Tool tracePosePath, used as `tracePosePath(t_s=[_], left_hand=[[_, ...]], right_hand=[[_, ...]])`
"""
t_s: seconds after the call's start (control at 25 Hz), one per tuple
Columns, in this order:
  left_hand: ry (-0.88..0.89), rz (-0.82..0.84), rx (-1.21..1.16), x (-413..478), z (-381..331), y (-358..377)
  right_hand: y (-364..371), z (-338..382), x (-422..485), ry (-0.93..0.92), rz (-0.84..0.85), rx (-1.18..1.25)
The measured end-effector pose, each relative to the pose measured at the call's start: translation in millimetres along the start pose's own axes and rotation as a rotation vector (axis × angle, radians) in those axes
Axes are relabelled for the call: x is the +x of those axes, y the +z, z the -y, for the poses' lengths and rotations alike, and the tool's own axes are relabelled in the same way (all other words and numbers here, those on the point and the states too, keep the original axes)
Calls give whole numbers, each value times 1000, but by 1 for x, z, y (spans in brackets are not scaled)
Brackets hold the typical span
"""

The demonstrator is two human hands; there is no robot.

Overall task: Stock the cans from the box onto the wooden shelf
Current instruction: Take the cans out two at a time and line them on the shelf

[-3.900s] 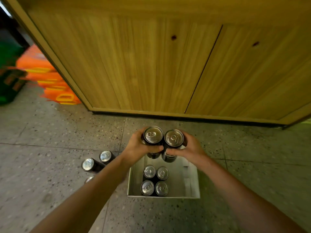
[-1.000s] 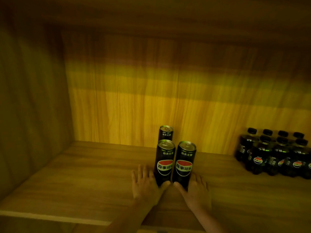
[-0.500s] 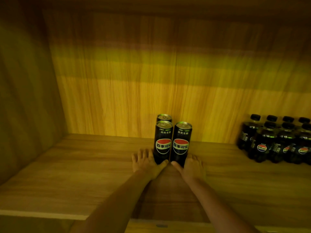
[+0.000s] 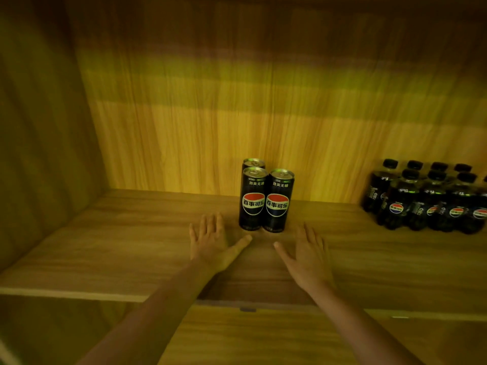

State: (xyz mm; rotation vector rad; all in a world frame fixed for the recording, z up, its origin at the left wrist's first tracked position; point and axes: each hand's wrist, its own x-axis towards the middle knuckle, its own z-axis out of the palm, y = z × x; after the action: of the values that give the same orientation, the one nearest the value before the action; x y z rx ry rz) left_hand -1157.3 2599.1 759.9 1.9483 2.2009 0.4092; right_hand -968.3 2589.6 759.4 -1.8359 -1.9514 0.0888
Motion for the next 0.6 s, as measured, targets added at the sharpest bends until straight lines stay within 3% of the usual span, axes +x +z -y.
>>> tracePosePath(t_s=[0.2, 0.32, 0.6], left_hand=[[114, -62, 91, -65, 5, -36], [153, -19, 128, -104, 4, -60], [212, -102, 123, -213, 28, -61]], right_hand=[[-37, 19, -42, -235, 136, -87], [-57, 30, -61, -222, 224, -127], [-90, 44, -134, -246, 300, -179]])
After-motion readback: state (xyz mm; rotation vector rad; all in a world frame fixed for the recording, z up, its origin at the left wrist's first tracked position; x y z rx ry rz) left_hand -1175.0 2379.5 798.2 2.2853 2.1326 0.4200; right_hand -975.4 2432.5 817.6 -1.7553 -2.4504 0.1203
